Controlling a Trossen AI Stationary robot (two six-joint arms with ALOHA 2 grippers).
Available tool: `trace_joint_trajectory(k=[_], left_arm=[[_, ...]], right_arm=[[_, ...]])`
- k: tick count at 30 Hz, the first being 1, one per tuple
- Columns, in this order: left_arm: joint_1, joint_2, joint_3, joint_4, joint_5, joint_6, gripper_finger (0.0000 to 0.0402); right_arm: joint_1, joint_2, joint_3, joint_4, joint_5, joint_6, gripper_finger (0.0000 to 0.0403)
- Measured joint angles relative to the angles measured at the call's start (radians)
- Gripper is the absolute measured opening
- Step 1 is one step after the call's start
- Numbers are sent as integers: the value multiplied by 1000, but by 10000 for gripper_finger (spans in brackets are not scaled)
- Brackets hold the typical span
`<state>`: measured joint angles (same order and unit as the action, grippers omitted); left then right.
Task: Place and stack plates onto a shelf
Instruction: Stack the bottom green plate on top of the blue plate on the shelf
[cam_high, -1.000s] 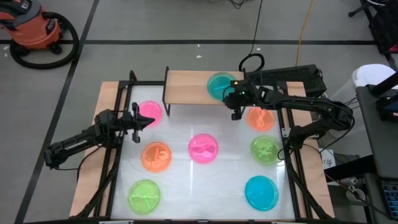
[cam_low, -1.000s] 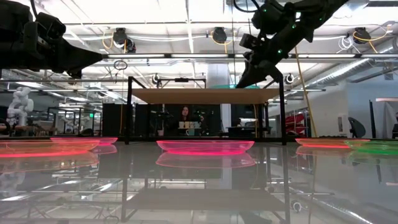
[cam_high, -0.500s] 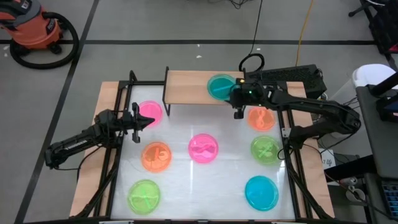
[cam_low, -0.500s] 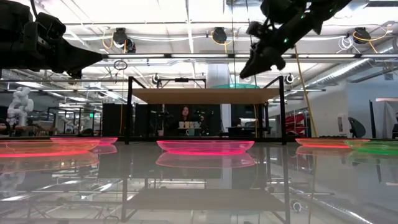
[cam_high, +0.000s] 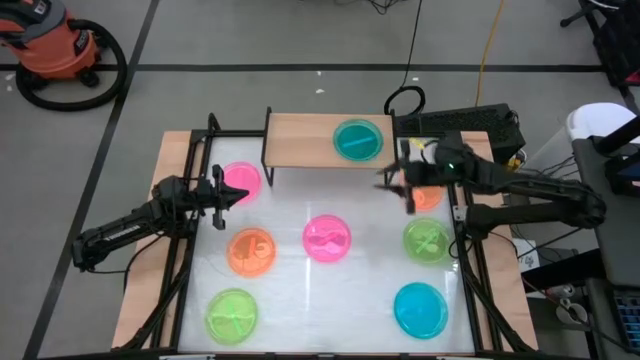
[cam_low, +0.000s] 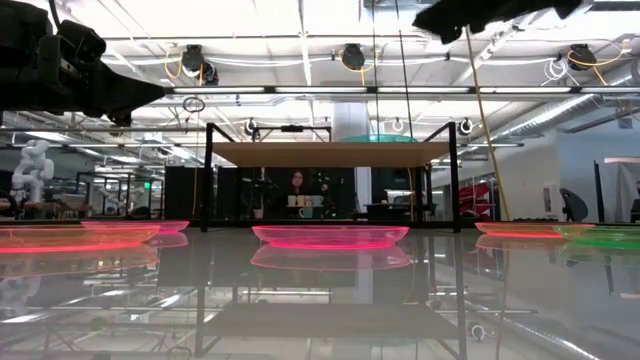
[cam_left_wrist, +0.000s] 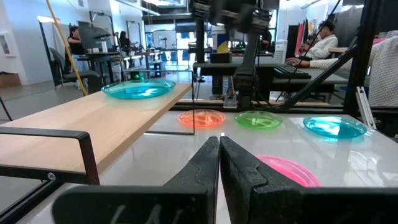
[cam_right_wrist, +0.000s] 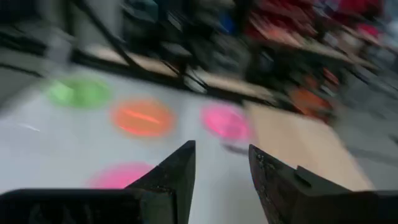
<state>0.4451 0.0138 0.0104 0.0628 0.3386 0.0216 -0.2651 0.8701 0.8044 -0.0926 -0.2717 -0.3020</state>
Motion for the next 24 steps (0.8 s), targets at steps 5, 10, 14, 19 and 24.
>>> trace_joint_trajectory(k=[5,10,14,19,24], left_arm=[[0,0,0,0,0,0,21],[0,0,0,8,0,0,21],[0,0,0,23,0,-7,21],[0,0,0,58,-12,-11,21],[0,0,0,128,-12,-57,21]], right_arm=[[93,-103,-183,257,-48,51,128],[139,-150,-343,541,-46,4,128],[149,-163,-387,623,-46,-4,128],[150,-163,-387,626,-45,26,128],[150,-162,-387,618,-45,32,128]])
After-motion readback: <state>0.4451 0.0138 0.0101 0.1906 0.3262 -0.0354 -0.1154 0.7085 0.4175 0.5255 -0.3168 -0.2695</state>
